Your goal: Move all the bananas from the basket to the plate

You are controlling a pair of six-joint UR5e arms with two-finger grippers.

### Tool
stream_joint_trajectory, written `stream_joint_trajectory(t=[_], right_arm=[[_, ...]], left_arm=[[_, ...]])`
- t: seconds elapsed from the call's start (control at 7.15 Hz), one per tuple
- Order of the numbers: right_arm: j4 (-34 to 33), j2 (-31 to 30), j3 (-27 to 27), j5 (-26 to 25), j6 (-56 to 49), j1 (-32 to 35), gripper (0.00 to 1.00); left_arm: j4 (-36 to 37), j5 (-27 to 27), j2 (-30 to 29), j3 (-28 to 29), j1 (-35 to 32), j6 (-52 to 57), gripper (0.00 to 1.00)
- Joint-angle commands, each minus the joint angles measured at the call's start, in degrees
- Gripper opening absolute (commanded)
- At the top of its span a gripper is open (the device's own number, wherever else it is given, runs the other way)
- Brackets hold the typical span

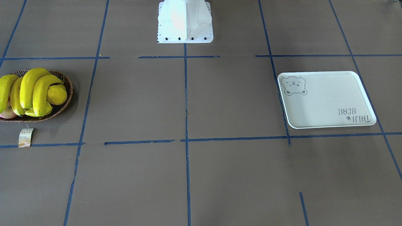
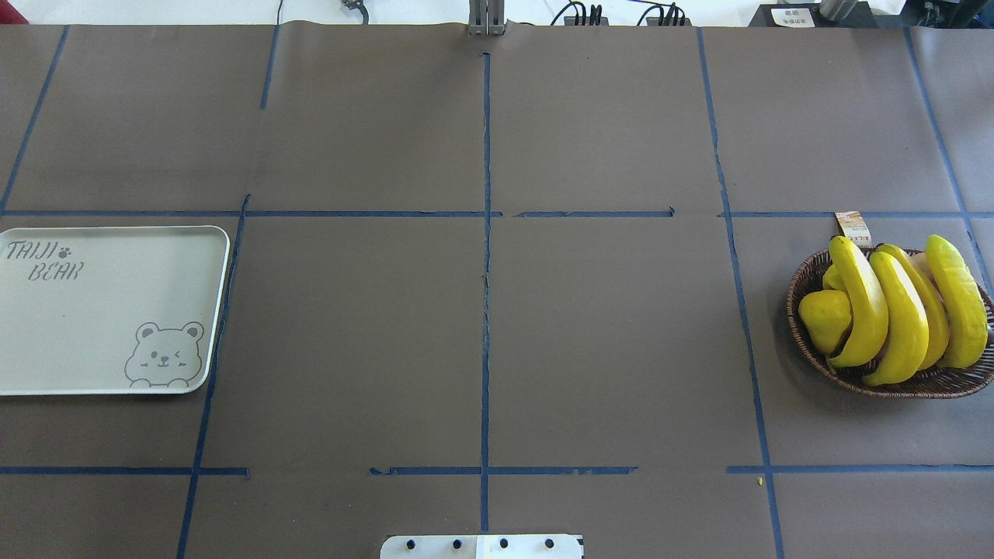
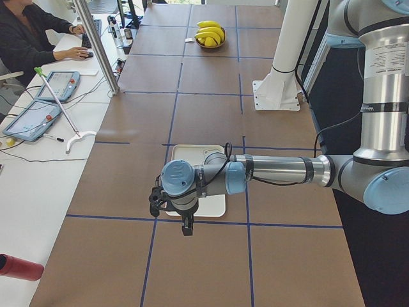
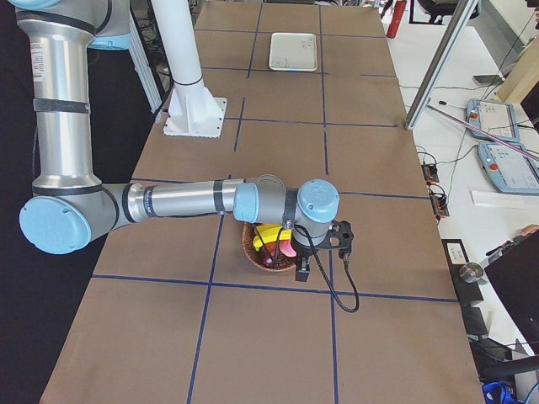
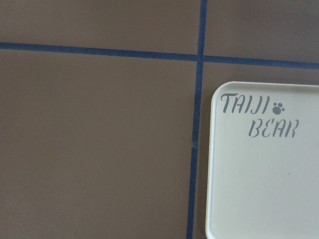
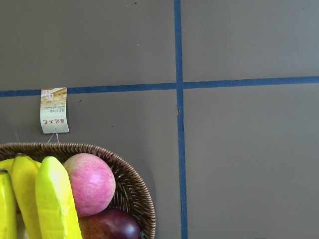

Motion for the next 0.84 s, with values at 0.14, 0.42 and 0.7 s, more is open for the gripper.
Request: stream_joint_trajectory(t=[0.14,0.42,0.7], right_arm=[[-0.2,0.1,0.1,0.4,0.2,0.0,1.0],[0.0,0.1,0.1,0.4,0.3,0.0,1.0],[0.0,0.1,0.1,0.4,0.3,0.0,1.0]], left_arm=[[-0.2,0.0,0.1,0.2,0.0,0.4,1.0],[-0.2,-0.1,0.1,0.2,0.0,0.0,1.0],[-0.2,-0.1,0.0,0.2,0.0,0.0,1.0]])
